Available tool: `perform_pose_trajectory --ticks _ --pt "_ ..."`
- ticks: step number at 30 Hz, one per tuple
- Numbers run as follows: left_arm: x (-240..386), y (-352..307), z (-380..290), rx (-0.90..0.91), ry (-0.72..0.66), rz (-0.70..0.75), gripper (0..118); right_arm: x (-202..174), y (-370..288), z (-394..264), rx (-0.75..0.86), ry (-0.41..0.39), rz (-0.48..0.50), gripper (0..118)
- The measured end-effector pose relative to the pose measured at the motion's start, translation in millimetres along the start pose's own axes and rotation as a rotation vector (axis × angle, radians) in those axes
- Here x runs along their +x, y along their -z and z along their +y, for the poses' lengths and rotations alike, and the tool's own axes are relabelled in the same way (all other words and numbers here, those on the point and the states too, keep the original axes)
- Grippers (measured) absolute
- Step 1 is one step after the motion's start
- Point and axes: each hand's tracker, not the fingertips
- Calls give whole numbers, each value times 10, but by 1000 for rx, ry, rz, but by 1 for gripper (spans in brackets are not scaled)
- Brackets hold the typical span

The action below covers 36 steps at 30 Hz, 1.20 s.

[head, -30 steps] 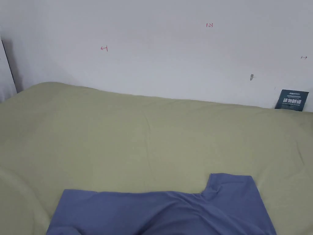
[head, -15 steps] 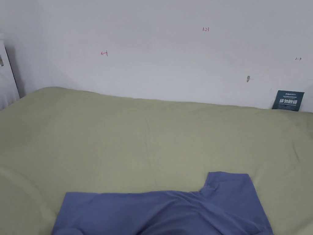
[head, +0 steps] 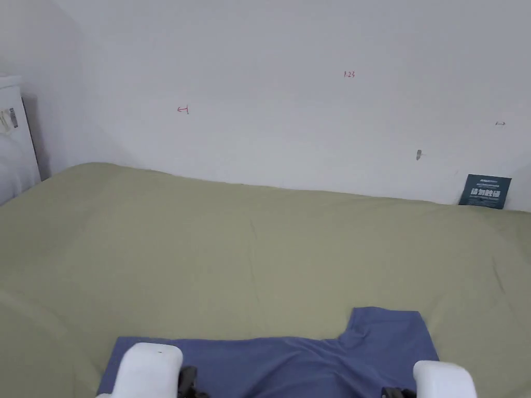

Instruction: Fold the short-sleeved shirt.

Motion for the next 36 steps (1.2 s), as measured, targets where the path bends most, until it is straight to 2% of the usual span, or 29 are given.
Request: perform_pose_trajectory --ticks 2,6,9,11,12,14,16,17,18,19,23,28,30,31,32,33,36 --pt "7 49 -84 -23 -2 -1 0 -69 87 -68 -23 -22 4 1" --pt "-146 156 -98 -65 -14 -10 0 -63 151 -85 -43 -14 33 1" --pt "-462 379 173 -80 -34 37 0 18 143 -11 -36 -9 46 1" --pt "-785 662 432 -95 -99 5 0 104 161 42 -30 13 53 1" --pt "-971 886 549 -149 -144 -34 5 151 166 70 -31 26 59 1" --pt "-1315 1384 693 -276 -216 -72 27 255 206 114 -34 54 67 1" --pt "-1553 1845 779 -370 -168 18 38 367 247 150 -38 73 83 1" --pt "-1628 2013 797 -401 -120 118 44 428 273 168 -43 79 87 1" --pt "-1686 2140 793 -421 -82 165 63 481 297 182 -48 83 82 1" --pt "-1727 2264 773 -440 -81 145 71 542 323 194 -55 86 69 1" --pt "-1833 2566 636 -492 -200 134 71 751 441 252 -68 101 18 1" --pt "-1728 2816 393 -568 -106 167 72 873 544 270 -85 109 6 1" --pt "-1720 2731 444 -550 -109 155 71 868 538 264 -88 109 10 1" --pt "-1750 2676 450 -536 -129 157 53 866 535 259 -88 110 13 1" --pt "-1758 2630 460 -509 -134 167 18 866 536 249 -88 109 14 1" --pt "-1757 2594 470 -486 -116 174 0 865 546 246 -87 107 15 1" --pt "-1725 2488 417 -474 -101 139 0 959 715 356 -100 89 49 1"
